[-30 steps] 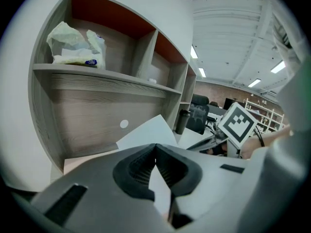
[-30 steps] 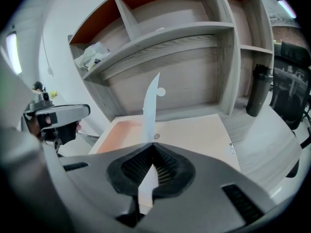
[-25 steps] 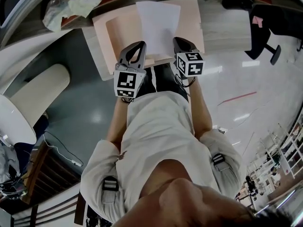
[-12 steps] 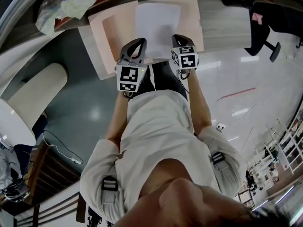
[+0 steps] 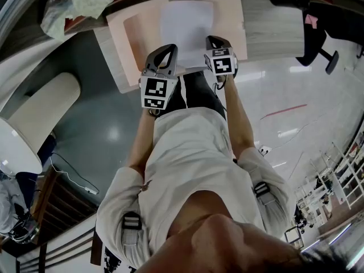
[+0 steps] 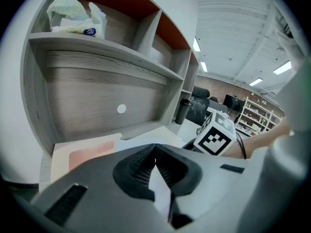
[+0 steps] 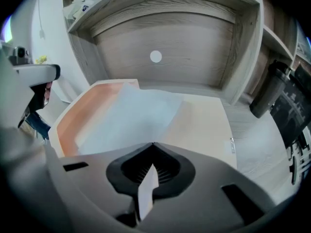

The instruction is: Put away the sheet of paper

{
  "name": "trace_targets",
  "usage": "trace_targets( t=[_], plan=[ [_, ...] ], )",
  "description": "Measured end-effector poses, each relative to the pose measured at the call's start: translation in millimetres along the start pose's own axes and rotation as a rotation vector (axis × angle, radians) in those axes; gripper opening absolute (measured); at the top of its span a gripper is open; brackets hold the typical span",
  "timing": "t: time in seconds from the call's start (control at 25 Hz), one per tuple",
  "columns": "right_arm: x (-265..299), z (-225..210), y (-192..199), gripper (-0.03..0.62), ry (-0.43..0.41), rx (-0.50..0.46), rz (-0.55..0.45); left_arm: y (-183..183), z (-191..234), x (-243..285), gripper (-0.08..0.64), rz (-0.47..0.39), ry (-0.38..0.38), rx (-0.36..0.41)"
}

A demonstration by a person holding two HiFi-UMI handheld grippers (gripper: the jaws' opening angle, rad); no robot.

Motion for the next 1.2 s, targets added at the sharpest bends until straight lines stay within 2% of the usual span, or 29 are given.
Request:
trace_targets(
  t=[1.2],
  plan=[
    [24.7,97.7,-32.3,0.018,-0.161,-0.183,-0.01,24.0,23.0,-32.5,0.018,-0.012,-0.103,-0.065]
  ],
)
Point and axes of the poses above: the fingertips, and each gripper's own axes: x forward along the fingers, z to its left, y out of its underside, the point moved 4 cm from there along -x, backward along the fingers, and after that the axes turned 8 degrees about y, right-handed, at the moved point
